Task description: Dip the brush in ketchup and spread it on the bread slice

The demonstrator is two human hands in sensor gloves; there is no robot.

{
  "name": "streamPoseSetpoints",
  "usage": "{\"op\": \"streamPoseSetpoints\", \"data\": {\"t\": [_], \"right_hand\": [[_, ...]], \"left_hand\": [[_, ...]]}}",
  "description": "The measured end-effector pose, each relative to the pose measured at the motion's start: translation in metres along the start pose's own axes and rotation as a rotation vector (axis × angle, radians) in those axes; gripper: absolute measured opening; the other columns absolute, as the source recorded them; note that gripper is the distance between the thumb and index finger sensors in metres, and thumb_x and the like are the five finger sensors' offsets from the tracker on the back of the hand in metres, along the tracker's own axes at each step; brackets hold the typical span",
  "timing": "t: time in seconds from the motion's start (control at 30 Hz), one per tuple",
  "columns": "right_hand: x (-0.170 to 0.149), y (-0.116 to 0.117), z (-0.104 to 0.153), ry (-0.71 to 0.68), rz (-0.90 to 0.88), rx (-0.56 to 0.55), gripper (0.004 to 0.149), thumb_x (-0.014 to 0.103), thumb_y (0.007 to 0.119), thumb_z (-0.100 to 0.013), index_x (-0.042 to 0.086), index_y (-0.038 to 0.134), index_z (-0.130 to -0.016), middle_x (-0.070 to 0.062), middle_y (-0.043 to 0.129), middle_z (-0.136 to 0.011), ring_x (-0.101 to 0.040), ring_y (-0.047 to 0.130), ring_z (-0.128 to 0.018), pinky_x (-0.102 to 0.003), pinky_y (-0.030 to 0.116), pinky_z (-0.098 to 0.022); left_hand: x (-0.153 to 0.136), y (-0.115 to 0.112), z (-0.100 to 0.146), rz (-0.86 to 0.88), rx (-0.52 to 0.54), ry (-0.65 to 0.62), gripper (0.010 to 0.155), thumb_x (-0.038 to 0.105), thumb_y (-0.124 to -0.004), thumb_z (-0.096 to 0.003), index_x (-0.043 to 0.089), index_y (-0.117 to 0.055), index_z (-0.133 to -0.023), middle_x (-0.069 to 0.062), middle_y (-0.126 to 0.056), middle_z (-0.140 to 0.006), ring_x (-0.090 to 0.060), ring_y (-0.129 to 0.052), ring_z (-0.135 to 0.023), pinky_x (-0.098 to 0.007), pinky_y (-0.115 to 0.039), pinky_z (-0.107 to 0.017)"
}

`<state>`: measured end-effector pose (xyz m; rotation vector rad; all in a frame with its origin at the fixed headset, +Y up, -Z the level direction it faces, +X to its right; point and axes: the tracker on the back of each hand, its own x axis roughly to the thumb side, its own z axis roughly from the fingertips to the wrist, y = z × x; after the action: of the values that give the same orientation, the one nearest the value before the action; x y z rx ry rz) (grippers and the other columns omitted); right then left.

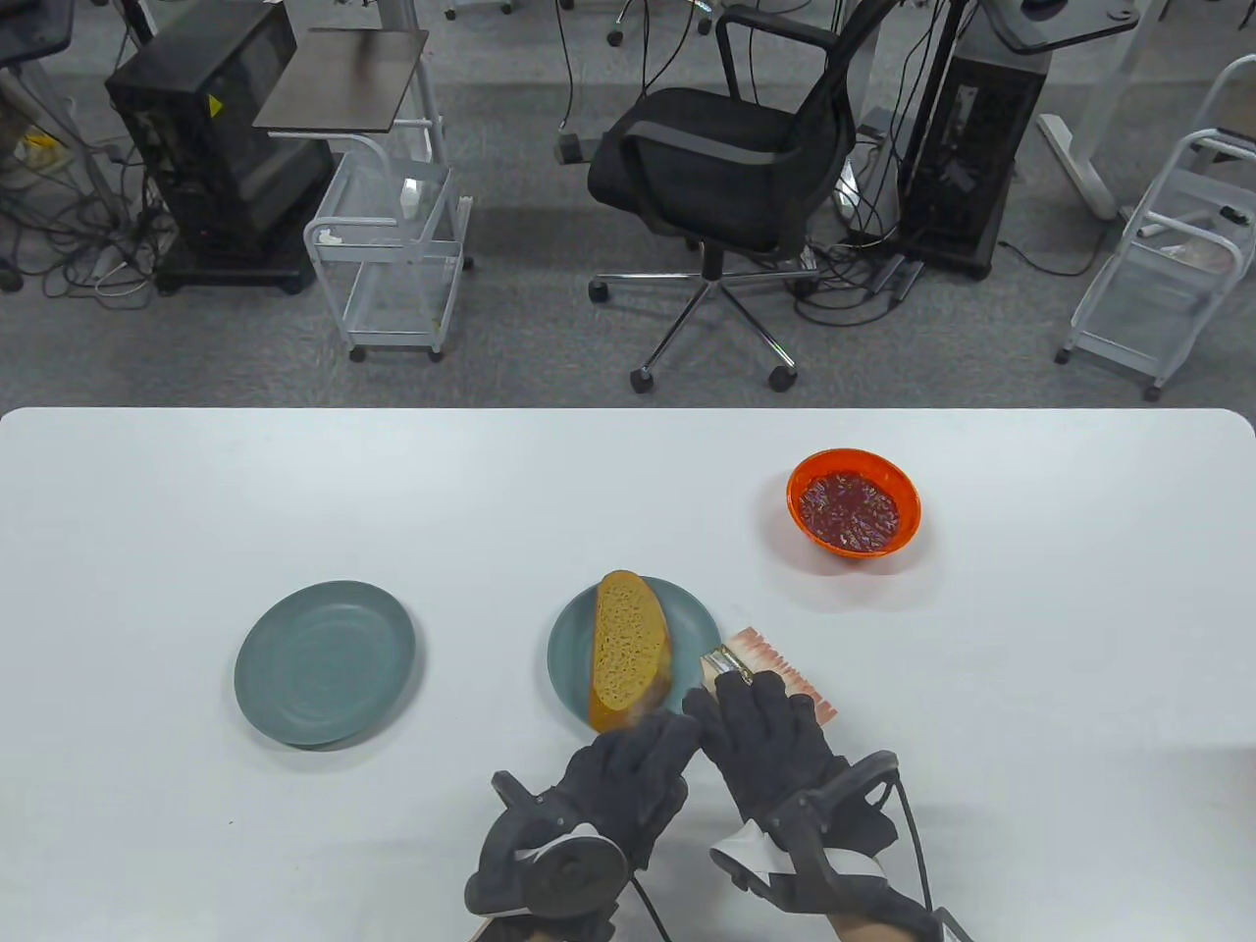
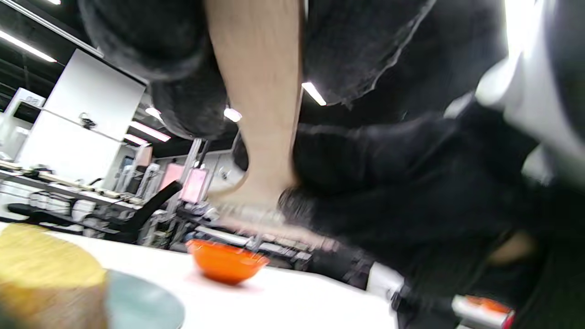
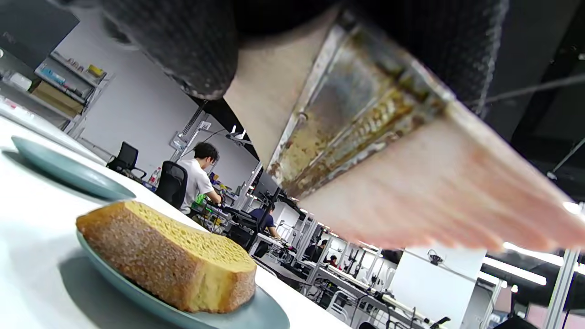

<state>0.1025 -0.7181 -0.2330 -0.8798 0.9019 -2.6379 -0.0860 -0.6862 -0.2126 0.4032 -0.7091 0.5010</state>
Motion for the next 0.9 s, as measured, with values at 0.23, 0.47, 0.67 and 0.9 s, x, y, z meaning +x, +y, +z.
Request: {"op": "streamPoseSetpoints", "data": {"t": [0.23, 0.47, 0.67, 0.9], "right_hand": [[-0.041, -0.009, 0.002, 0.253, -0.289, -0.113, 0.052, 0.029, 0.081, -0.051, 0.019, 0.069, -0.100, -0.018, 0.086, -0.088, -0.038, 0.105, -0.067, -0.046, 0.096, -0.039], [-0.101, -0.014, 0.006, 0.547, -0.734, -0.227, 0.050, 0.027, 0.084, -0.051, 0.017, 0.074, -0.099, -0.019, 0.082, -0.088, -0.040, 0.101, -0.068, -0.049, 0.096, -0.040], [-0.164, -0.008, -0.012, 0.732, -0.724, -0.259, 0.045, 0.027, 0.086, -0.050, 0.021, 0.082, -0.094, -0.014, 0.083, -0.087, -0.038, 0.098, -0.071, -0.056, 0.090, -0.047], [-0.227, 0.016, -0.047, 0.908, -0.517, -0.087, 0.042, 0.036, 0.086, -0.049, 0.031, 0.085, -0.090, -0.003, 0.090, -0.086, -0.032, 0.080, -0.081, -0.048, 0.065, -0.060]], "left_hand": [[-0.046, 0.044, 0.012, -0.043, 0.105, 0.156, 0.067, 0.044, -0.082, -0.0585, 0.016, -0.055, -0.113, -0.017, -0.061, -0.115, -0.047, -0.071, -0.099, -0.069, -0.055, -0.067], [-0.116, 0.038, 0.032, -0.195, -0.092, 0.506, 0.076, 0.049, -0.083, -0.0579, 0.016, -0.046, -0.116, -0.017, -0.048, -0.120, -0.051, -0.042, -0.112, -0.074, -0.034, -0.069], [-0.150, 0.018, 0.046, -0.200, -0.274, 0.700, 0.085, 0.053, -0.082, -0.0565, 0.014, -0.037, -0.117, -0.019, -0.040, -0.121, -0.049, -0.028, -0.112, -0.069, -0.026, -0.070], [-0.159, -0.002, 0.047, -0.213, -0.381, 0.719, 0.087, 0.054, -0.082, -0.0561, 0.013, -0.035, -0.117, -0.018, -0.039, -0.121, -0.048, -0.027, -0.111, -0.065, -0.025, -0.070]]}}
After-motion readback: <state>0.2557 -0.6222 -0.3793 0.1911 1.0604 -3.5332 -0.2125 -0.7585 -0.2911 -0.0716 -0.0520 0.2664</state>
